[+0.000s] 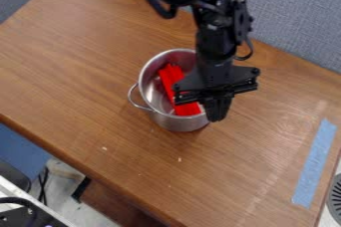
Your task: Move the red object from the metal pot to the table
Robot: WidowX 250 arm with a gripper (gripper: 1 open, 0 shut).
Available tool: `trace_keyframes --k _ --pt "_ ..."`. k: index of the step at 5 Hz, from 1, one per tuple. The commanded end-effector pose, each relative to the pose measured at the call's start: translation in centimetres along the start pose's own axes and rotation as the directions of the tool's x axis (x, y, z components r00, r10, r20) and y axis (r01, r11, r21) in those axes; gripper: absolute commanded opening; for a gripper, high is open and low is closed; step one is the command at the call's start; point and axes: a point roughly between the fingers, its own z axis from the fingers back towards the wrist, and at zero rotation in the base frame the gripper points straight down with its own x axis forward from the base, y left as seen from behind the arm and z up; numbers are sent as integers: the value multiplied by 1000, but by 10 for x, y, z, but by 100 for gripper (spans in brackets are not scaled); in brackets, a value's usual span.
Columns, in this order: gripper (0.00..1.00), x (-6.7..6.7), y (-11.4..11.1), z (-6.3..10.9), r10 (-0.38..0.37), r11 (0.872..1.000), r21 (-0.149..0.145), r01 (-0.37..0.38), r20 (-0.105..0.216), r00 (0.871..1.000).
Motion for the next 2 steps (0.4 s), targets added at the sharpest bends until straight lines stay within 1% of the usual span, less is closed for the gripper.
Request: trace_keyframes --k 1,2 --pt "0 19 -15 -6 -116 993 25 115 47 992" --pt "100 23 -17 -11 -111 992 61 107 80 991"
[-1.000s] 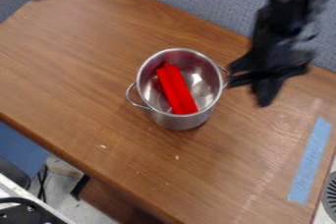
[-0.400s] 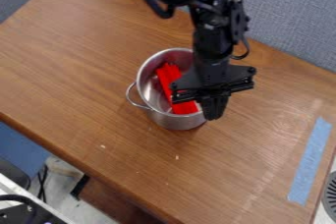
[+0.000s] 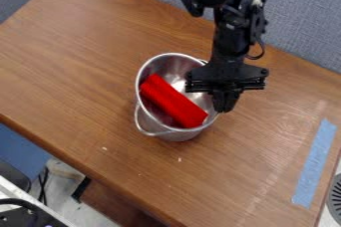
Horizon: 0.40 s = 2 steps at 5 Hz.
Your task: Move the red object from the metal pot to the table
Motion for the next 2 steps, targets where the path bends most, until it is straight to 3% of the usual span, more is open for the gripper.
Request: trace_keyframes --k 1,2 --pt "0 4 -8 0 14 1000 -9 -14 30 999" --pt "0 40 -9 -27 68 997 -25 -67 31 997"
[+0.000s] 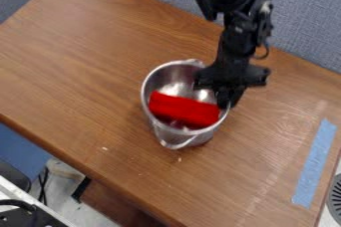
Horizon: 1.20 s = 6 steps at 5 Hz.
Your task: Move the red object from the metal pot to the table
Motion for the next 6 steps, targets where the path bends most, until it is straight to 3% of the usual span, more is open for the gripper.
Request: trace_keyframes --k 1,2,3,4,5,6 --pt "0 37 3 -35 54 998 -17 -54 -10 998" --pt "0 33 24 -57 -194 981 -1 194 -19 981" --pt "0 44 37 -41 -63 998 27 63 -5 998" --pt "0 54 52 -23 67 996 54 -68 15 998" --pt "0 38 36 -21 122 989 81 -124 35 992" --pt "0 24 17 -22 173 980 88 -176 32 984"
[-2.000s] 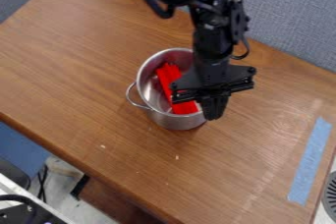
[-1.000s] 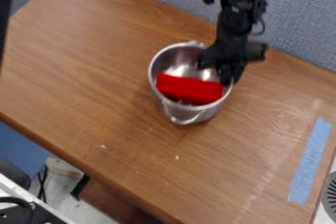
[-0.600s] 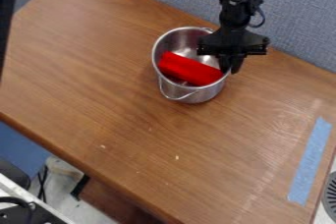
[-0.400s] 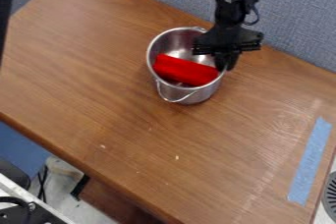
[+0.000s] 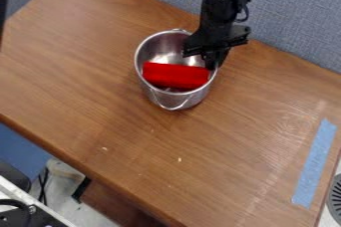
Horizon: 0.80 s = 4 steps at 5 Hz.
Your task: Move the red object from the metal pot to the table
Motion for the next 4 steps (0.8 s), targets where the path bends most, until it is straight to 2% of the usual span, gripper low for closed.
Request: trace_keyframes --k 1,2,4 --pt "0 -38 9 -26 122 991 55 -119 -60 991" --pt "0 -53 6 -39 229 973 53 -226 -61 971" --pt "0 -52 21 -16 184 982 50 -181 -60 981"
